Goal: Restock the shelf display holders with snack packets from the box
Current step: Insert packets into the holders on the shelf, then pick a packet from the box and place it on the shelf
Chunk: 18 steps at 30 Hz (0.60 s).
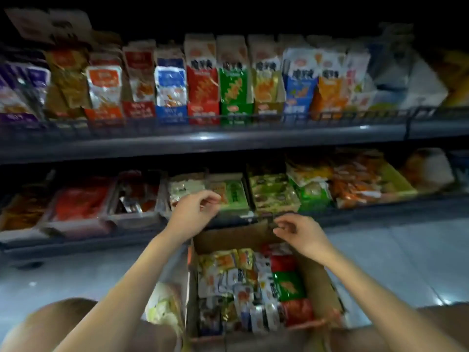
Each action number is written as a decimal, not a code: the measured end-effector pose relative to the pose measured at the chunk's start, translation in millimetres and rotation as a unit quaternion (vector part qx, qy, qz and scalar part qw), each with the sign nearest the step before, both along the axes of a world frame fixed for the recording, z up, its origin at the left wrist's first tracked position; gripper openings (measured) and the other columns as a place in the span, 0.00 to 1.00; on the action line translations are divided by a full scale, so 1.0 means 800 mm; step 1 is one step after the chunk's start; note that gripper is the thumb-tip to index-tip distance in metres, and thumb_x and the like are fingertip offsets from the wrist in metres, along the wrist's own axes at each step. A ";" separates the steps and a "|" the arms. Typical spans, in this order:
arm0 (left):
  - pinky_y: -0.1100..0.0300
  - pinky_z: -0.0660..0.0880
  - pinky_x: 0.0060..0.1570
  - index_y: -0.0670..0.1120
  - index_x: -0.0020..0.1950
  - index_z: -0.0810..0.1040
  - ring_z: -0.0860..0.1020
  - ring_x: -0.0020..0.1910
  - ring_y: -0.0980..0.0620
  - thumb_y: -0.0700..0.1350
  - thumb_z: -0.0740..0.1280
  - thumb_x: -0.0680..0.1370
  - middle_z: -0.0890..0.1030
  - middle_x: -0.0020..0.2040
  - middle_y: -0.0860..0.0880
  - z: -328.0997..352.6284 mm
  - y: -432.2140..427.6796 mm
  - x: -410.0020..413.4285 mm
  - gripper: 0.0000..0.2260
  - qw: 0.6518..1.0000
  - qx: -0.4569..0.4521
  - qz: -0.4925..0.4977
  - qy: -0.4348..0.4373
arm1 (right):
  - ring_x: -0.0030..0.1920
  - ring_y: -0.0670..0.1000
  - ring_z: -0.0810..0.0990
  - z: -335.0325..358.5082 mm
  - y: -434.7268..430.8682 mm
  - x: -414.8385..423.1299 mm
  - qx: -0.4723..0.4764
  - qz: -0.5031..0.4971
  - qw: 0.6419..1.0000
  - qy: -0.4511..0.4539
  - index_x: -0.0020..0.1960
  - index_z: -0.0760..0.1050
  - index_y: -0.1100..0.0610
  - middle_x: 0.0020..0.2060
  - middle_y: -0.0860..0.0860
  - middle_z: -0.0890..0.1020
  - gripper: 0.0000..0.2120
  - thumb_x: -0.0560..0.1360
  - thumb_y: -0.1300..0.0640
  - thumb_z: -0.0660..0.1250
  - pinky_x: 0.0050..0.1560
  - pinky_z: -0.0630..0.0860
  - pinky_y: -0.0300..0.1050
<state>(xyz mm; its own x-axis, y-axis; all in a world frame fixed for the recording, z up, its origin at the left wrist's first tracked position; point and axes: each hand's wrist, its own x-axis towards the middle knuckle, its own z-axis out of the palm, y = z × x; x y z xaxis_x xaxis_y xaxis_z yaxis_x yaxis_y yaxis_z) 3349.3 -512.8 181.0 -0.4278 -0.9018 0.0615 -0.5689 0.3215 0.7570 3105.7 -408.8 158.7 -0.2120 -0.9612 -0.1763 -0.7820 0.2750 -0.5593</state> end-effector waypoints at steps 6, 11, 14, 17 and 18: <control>0.76 0.68 0.42 0.50 0.55 0.78 0.76 0.48 0.60 0.43 0.67 0.78 0.77 0.47 0.57 -0.115 0.055 -0.025 0.07 0.990 0.121 -0.021 -0.064 | 0.51 0.47 0.80 -0.129 0.061 -0.038 0.138 -0.057 0.988 -0.049 0.61 0.77 0.52 0.52 0.48 0.82 0.15 0.75 0.49 0.68 0.53 0.75 0.41; 0.76 0.68 0.43 0.48 0.57 0.79 0.77 0.50 0.56 0.41 0.66 0.78 0.80 0.50 0.54 -0.204 0.074 -0.033 0.09 0.981 0.173 0.019 -0.085 | 0.52 0.48 0.80 -0.219 0.074 -0.037 0.190 -0.091 0.973 -0.094 0.64 0.74 0.55 0.48 0.47 0.81 0.17 0.76 0.50 0.66 0.52 0.75 0.42; 0.60 0.70 0.51 0.45 0.57 0.80 0.77 0.54 0.48 0.39 0.65 0.77 0.80 0.55 0.47 -0.238 0.076 -0.018 0.10 0.982 0.106 0.112 -0.113 | 0.52 0.51 0.80 -0.259 0.054 -0.014 0.184 -0.131 0.960 -0.163 0.62 0.75 0.58 0.51 0.52 0.82 0.16 0.76 0.53 0.67 0.53 0.75 0.43; 0.46 0.71 0.53 0.42 0.58 0.79 0.75 0.55 0.39 0.42 0.62 0.73 0.79 0.56 0.41 -0.269 0.066 0.008 0.15 0.969 -0.045 0.130 -0.204 | 0.51 0.51 0.80 -0.293 0.020 0.024 0.172 -0.142 0.949 -0.221 0.56 0.76 0.60 0.50 0.54 0.82 0.11 0.77 0.55 0.66 0.49 0.74 0.42; 0.43 0.70 0.56 0.42 0.60 0.78 0.74 0.57 0.38 0.44 0.61 0.73 0.77 0.59 0.40 -0.279 0.060 0.015 0.17 0.964 -0.059 0.122 -0.230 | 0.52 0.52 0.80 -0.302 0.007 0.037 0.170 -0.136 0.949 -0.227 0.55 0.76 0.58 0.51 0.54 0.82 0.10 0.77 0.54 0.66 0.48 0.73 0.42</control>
<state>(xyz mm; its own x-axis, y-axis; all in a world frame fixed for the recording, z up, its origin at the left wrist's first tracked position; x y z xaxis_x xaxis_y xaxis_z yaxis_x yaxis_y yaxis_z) 3361.1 -464.7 -42.1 -0.2104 -0.9773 0.0249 -0.9049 0.2043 0.3734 3135.6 -402.9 -82.6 -0.2731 -0.7530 -0.5987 -0.3556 0.6573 -0.6644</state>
